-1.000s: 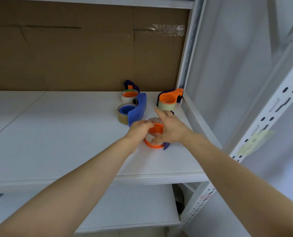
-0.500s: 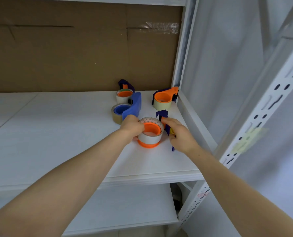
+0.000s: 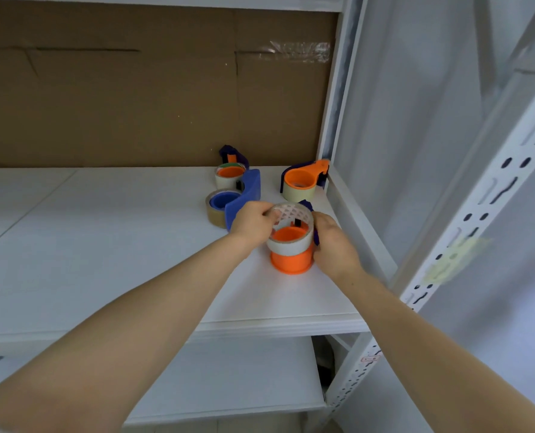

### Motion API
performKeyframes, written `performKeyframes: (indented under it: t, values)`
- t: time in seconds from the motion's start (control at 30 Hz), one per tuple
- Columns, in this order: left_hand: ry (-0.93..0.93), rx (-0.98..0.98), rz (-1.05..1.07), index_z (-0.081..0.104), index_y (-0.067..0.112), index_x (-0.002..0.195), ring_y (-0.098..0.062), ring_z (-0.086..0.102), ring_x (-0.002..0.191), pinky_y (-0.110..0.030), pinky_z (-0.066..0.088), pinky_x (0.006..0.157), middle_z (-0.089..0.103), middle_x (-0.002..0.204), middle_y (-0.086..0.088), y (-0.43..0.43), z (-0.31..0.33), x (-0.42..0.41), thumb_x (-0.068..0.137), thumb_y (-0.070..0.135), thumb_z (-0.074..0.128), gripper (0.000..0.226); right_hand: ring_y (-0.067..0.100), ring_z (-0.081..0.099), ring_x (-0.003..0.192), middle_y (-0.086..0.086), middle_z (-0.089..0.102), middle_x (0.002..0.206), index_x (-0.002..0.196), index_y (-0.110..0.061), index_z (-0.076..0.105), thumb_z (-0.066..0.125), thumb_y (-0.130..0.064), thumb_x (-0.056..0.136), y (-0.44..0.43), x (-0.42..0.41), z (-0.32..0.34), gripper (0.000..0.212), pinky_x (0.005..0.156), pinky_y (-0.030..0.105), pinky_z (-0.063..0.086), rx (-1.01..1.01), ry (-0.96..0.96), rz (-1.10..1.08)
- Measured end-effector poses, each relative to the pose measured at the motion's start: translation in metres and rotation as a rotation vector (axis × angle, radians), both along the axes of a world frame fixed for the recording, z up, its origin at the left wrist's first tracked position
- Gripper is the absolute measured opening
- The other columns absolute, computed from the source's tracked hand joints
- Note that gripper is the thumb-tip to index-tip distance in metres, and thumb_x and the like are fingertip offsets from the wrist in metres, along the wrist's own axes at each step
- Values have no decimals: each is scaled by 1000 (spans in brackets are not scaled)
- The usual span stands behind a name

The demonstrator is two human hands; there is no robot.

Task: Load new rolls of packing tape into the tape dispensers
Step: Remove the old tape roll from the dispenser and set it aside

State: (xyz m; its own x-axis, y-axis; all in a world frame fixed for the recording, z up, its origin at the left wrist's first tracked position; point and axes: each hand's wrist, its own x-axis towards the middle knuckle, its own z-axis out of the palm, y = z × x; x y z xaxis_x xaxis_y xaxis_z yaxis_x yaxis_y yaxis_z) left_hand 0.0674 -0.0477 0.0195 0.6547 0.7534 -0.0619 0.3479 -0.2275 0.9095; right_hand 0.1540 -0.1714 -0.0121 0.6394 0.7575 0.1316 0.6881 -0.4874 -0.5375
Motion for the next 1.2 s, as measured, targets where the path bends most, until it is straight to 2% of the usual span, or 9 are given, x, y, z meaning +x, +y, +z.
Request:
performKeyframes:
  t: [0.17,0.33,0.47,0.6,0.7,0.77,0.87,1.0,1.2]
  values:
    - [-168,-313,152,54,6,126,-31,60,106,-41,54,79,60,123,-14,8,18,-11,99,14,46,29,30,49,119,7,52,126,128,-17,48,57,-14,77,-1,1,14,52,93,40,45,73,49,-40]
    - [-249,-459,181,50,8,130,-28,62,95,-36,55,74,62,120,-15,20,27,-40,98,13,47,33,14,34,136,-5,33,149,147,-21,25,67,-8,82,21,-24,60,78,108,33,37,457,566,194]
    - [-285,-534,181,59,-1,119,-33,68,92,-34,60,71,68,107,-21,28,30,-73,94,6,41,31,0,54,100,-11,51,121,139,-25,32,79,-1,69,62,-55,67,88,68,9,50,393,695,368]
    - [-237,-441,332,61,2,100,-26,66,73,-31,56,70,68,91,-18,53,31,-128,93,20,39,29,-1,55,86,-11,56,103,130,-19,41,83,-2,64,106,-96,64,80,65,10,49,399,705,342]
    - [-193,-314,469,59,6,94,-25,61,75,-29,49,71,64,89,-13,86,27,-183,91,27,45,26,12,58,100,-7,55,110,137,-18,34,86,-10,61,141,-139,60,93,76,25,54,271,644,354]
    - [-174,-251,546,59,7,89,-23,57,73,-27,43,66,63,86,-11,108,24,-225,89,28,48,23,19,56,104,-1,49,123,143,-18,25,85,-11,62,165,-175,58,101,63,19,52,216,639,375]
    - [-117,-141,637,59,8,78,-23,55,73,-29,44,66,61,81,-10,140,20,-299,89,27,51,24,22,55,94,6,46,126,132,-18,27,81,-7,65,204,-236,56,88,43,15,42,178,648,414]
    - [5,2,711,57,7,76,-24,52,74,-31,41,73,55,78,-11,174,17,-402,87,26,52,22,28,53,105,9,44,126,116,-26,32,82,-9,62,258,-323,53,76,50,23,45,139,630,505]
    - [87,53,817,48,9,74,-22,41,71,-30,32,67,44,75,-11,212,14,-541,87,22,52,19,23,49,114,4,43,131,133,-30,36,82,-21,64,323,-451,48,83,82,32,50,172,648,621]
